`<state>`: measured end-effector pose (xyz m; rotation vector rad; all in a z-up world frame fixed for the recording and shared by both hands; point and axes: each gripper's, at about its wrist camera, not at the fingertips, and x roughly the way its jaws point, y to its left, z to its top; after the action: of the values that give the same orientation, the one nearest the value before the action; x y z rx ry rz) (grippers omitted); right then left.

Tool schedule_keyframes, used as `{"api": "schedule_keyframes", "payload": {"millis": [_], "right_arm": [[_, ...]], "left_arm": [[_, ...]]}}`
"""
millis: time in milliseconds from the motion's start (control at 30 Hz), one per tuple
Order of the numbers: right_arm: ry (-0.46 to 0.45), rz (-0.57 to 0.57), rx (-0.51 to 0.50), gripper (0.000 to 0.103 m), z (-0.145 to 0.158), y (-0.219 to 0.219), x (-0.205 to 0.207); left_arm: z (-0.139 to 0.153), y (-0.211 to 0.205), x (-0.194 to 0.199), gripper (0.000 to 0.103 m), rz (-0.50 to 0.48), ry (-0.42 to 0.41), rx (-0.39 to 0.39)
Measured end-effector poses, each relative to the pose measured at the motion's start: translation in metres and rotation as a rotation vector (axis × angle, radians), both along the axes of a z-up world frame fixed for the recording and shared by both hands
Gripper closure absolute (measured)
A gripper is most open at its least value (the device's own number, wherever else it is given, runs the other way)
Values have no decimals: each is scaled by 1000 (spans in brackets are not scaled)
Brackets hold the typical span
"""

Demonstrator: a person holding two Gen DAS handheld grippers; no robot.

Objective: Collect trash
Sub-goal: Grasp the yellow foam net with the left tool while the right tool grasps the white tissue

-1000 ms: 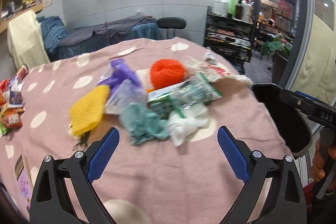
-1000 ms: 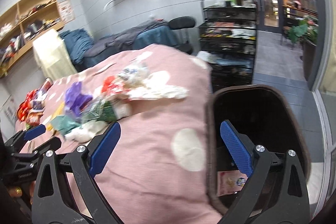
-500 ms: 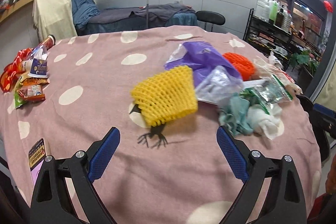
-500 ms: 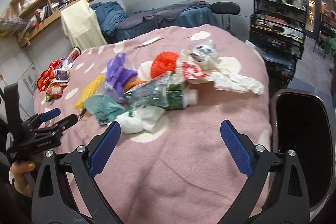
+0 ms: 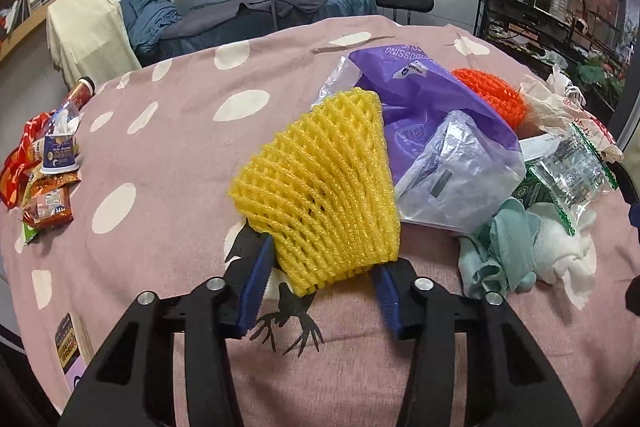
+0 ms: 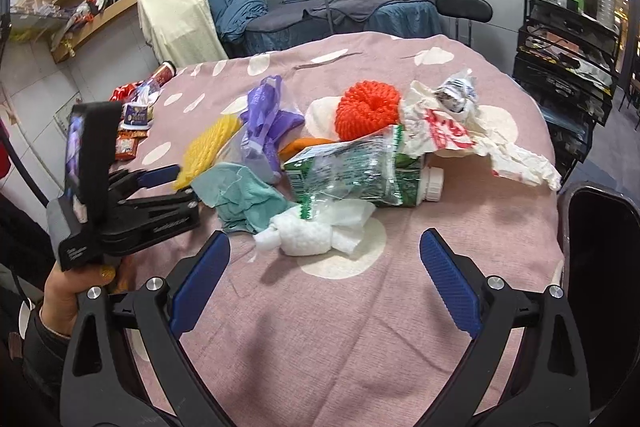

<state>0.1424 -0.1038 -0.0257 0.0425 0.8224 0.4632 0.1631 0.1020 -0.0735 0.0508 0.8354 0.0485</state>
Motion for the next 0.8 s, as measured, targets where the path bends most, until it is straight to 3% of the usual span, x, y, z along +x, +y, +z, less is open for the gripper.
{"api": "schedule_keyframes", "payload": {"millis": [33, 100, 200, 333, 367, 467, 600, 800], "right_arm": [[12, 8, -13, 8, -2, 4, 3], [55, 15, -33, 8, -10, 10, 13], [96, 23, -40, 13, -16, 14, 22], [153, 29, -46, 30, -28, 21, 36], [165, 30, -39, 46, -31, 21, 37], [165, 40, -33, 60, -33, 19, 35], [152, 49, -10, 68, -32, 10, 27], [124, 48, 41, 71, -25, -7, 5]], "left_arm": [[1, 4, -1, 71, 14, -4, -17], [2, 11, -3, 79, 35, -4, -57], [6, 23, -8, 84, 59, -11, -131], [10, 24, -16, 85, 74, -29, -150], [11, 23, -20, 85, 74, -34, -159], [16, 19, -29, 85, 70, -50, -169], [25, 17, -41, 85, 67, -80, -194], [39, 2, -59, 85, 30, -116, -209]]}}
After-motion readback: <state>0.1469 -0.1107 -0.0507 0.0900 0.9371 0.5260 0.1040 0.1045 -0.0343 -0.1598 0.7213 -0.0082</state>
